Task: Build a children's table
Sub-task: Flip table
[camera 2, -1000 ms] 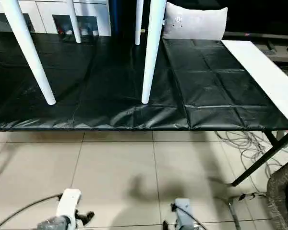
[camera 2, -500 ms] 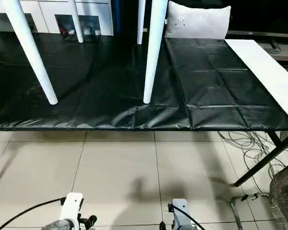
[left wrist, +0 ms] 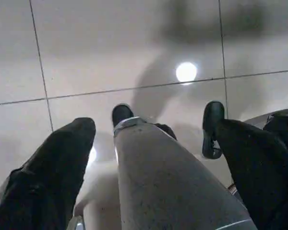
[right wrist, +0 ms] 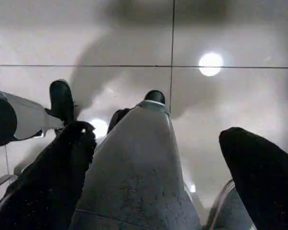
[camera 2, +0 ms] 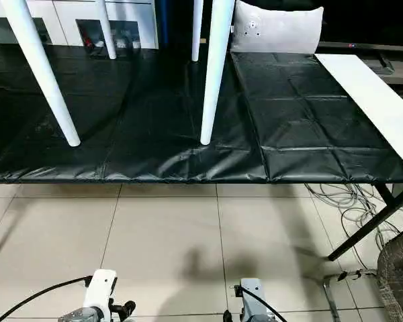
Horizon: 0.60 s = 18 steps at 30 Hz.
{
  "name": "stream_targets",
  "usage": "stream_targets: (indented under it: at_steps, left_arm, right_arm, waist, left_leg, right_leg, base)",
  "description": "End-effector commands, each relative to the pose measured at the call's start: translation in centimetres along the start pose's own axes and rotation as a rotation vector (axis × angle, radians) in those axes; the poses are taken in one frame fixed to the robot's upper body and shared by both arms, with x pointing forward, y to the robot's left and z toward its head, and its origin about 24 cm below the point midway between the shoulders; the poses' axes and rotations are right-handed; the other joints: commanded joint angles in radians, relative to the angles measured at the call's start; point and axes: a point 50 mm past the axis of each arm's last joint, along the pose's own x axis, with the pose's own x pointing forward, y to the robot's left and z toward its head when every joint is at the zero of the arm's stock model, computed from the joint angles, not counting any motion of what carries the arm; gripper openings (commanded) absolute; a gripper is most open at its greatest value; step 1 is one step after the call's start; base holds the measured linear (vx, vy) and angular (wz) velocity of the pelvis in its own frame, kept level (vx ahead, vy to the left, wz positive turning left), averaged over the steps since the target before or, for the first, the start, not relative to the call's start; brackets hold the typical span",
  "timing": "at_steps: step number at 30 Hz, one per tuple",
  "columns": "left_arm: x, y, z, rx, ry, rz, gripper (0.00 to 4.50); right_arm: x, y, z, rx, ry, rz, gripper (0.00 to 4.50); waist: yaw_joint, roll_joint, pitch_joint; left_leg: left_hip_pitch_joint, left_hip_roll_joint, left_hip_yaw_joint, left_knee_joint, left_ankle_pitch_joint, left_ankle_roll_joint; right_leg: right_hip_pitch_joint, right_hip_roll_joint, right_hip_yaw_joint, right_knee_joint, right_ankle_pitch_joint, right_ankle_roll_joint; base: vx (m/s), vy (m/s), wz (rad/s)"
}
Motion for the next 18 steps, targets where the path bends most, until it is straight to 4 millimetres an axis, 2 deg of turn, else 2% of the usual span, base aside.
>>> stream_targets:
  at_steps: [1,9,18]
  left_arm:
    - [-0.02,0.15,-0.07,0.006,0.004,0.012,4.46]
    - [-0.02,0.15,-0.07,0.006,0.004,0.012,4.46]
    - [-0.02,0.15,-0.07,0.006,0.004,0.012,4.46]
  right_arm:
    - [0.02,0.04,-0.15,0.013,0.013,0.001,4.5]
    - [0.02,0.04,-0.15,0.013,0.013,0.001,4.5]
    - [0.02,0.04,-0.15,0.013,0.013,0.001,4.5]
  waist:
    - [0.003,0.008,-0.033]
    - [0.003,0.009,-0.031]
    - [0.003,0.009,-0.031]
  left_leg:
    - [-0.014,0.111,-0.031,-0.098,-0.051,0.132]
    - [-0.013,0.112,-0.03,-0.1,-0.068,0.129]
    - [-0.014,0.112,-0.03,-0.1,-0.05,0.136]
  right_leg:
    - [0.029,-0.109,0.075,-0.076,0.123,-0.315]
    - [0.027,-0.109,0.075,-0.079,0.099,-0.315]
    - [0.027,-0.109,0.075,-0.078,0.118,-0.315]
  base:
    - [0.0,0.0,0.0]
    - [0.0,0.0,0.0]
    - [0.0,0.0,0.0]
